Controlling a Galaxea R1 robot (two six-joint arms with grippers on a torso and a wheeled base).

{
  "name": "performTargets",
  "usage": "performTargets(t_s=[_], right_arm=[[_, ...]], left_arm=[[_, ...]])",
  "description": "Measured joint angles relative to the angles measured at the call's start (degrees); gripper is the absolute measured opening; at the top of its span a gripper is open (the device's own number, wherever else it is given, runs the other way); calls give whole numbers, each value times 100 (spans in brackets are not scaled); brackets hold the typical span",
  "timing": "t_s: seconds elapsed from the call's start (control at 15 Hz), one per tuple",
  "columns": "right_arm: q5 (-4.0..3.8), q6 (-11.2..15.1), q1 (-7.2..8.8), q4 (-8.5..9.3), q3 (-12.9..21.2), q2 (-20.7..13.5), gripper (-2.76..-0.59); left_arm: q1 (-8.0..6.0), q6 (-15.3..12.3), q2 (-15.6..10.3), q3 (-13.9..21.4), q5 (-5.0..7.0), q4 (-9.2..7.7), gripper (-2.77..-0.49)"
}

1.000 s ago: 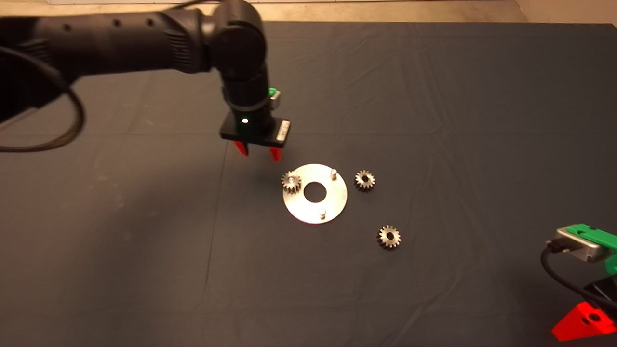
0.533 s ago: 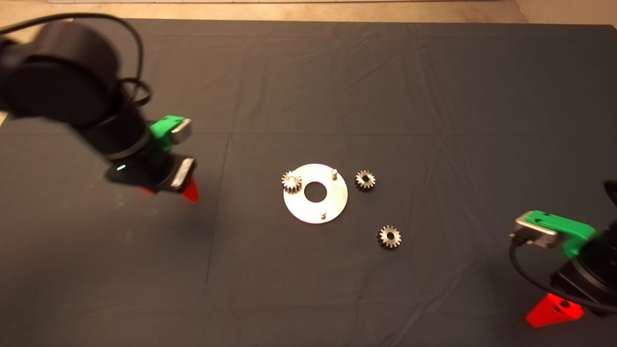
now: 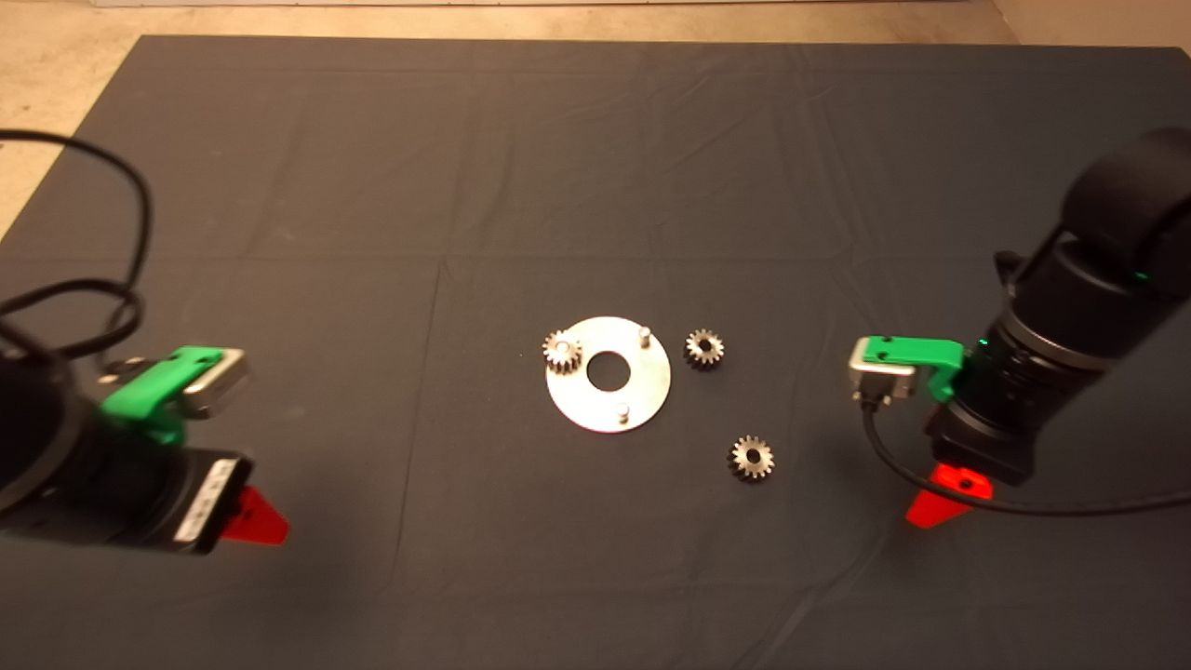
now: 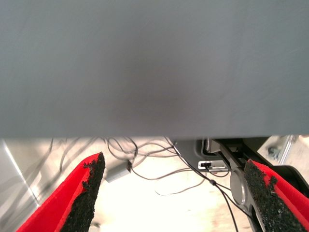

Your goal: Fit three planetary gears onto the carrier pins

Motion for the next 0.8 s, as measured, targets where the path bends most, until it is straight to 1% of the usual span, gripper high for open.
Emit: performTargets(t_s=[0.07, 0.13, 0.2, 0.27, 0.33, 0.4, 0.53, 0.6, 0.67, 0.73, 0.8], right_arm=[[9, -118, 0, -51, -135, 210, -61], [13, -174, 2, -152, -189, 410, -61], [26, -198, 0, -275, -202, 569, -61], [12, -221, -2, -372, -226, 723, -61], [0, -246, -6, -509, -248, 871, -61], [5, -262, -9, -684, -257, 990, -61], [33, -284, -5, -1145, -257, 1217, -61], [43, -292, -2, -1332, -257, 1277, -61], [17, -307, -2, -1430, -259, 1315, -61], [0, -329, -6, -1490, -268, 1371, -61], [4, -353, -6, -1523, -265, 1434, -61]], left_arm=[[0, -94, -168, 174, 52, -37, -122], [-1, -168, -189, 293, 57, -102, -122], [-2, -211, -152, 337, 33, -104, -122], [-15, -311, -122, 338, -16, -98, -122], [-30, -337, -127, 338, -17, -98, -122], [-28, -347, -127, 338, -17, -98, -122], [-28, -364, -138, 340, 9, -100, -122], [-30, -366, -138, 343, 6, -100, -122], [-30, -370, -129, 343, 5, -98, -122], [-30, -372, -122, 343, 6, -98, -122], [-30, -372, -124, 343, 5, -100, -122]])
